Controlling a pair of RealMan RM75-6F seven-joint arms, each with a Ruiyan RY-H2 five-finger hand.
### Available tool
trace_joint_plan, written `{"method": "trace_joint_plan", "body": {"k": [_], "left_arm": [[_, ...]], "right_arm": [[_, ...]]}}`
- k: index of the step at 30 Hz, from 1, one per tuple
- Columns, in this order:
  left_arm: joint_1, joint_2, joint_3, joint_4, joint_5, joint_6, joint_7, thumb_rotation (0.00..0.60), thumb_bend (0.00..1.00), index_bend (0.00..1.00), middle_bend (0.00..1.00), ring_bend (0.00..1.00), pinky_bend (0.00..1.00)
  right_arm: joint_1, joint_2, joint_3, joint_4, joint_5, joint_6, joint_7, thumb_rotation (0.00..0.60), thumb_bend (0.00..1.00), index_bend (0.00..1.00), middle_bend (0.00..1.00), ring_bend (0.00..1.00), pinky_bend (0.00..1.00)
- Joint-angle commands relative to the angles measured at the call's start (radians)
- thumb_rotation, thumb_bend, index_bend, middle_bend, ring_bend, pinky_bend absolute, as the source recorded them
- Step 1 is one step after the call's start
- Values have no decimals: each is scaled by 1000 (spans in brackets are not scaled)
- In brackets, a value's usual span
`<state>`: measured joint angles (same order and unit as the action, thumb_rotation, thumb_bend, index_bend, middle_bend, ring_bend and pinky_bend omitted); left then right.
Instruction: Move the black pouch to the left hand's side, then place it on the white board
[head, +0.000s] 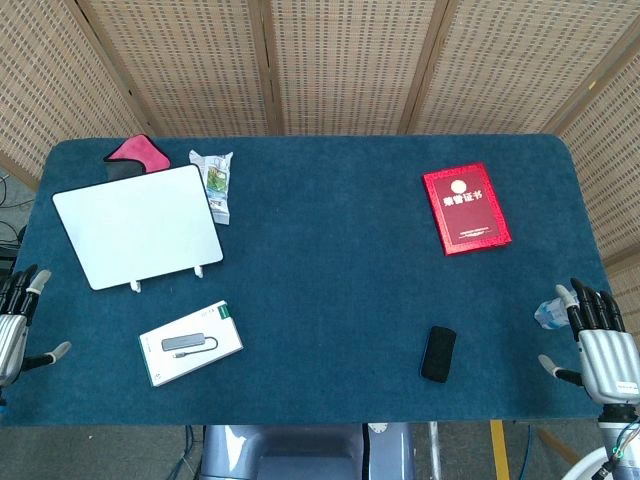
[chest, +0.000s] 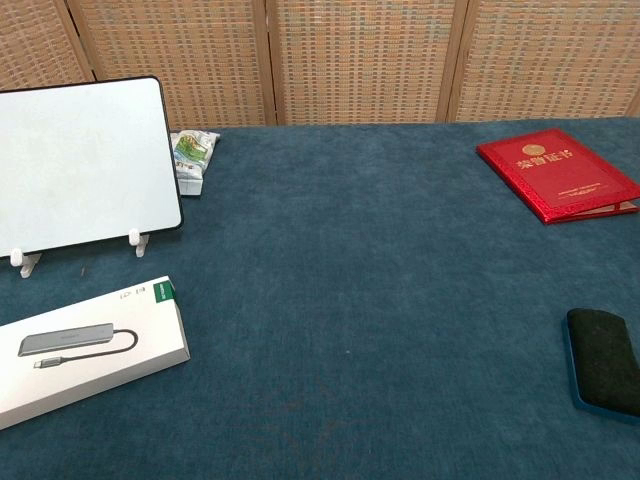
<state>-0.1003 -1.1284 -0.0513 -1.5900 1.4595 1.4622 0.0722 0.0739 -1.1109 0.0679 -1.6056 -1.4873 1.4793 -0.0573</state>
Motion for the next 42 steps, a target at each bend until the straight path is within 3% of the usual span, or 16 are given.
{"method": "trace_joint_plan", "body": {"k": [1, 8, 11, 17, 25, 34, 42], "left_arm": [[-1, 1, -1, -3, -4, -2, 2, 600, 0, 0, 0, 0, 0], [-8, -22, -16, 6, -34, -9, 43, 600, 0, 0, 0, 0, 0], [-27, -33, -26, 6, -47, -34, 62, 600, 0, 0, 0, 0, 0], [-41, -34, -44, -15, -81, -50, 86, 600, 0, 0, 0, 0, 0], [-29, -20, -60, -33, -106, -27, 69, 600, 0, 0, 0, 0, 0], [-16, -15, -50, -22, -102, -18, 42, 600, 0, 0, 0, 0, 0], [-11, -5, -50, -20, -100, -15, 16, 600, 0, 0, 0, 0, 0]], "right_arm": [[1, -2, -2, 2, -4, 0, -4, 600, 0, 0, 0, 0, 0], [28, 18, -31, 18, -49, -51, -92, 600, 0, 0, 0, 0, 0], [96, 48, -54, 78, -174, -97, -128, 600, 0, 0, 0, 0, 0], [273, 18, -117, 298, -467, -150, 17, 600, 0, 40, 0, 0, 0], [380, -113, -177, 558, -648, -94, 74, 600, 0, 115, 0, 0, 0], [456, -229, -257, 779, -748, -72, 82, 600, 0, 142, 42, 0, 0], [475, -263, -284, 781, -732, -116, 5, 600, 0, 194, 75, 0, 5]]}}
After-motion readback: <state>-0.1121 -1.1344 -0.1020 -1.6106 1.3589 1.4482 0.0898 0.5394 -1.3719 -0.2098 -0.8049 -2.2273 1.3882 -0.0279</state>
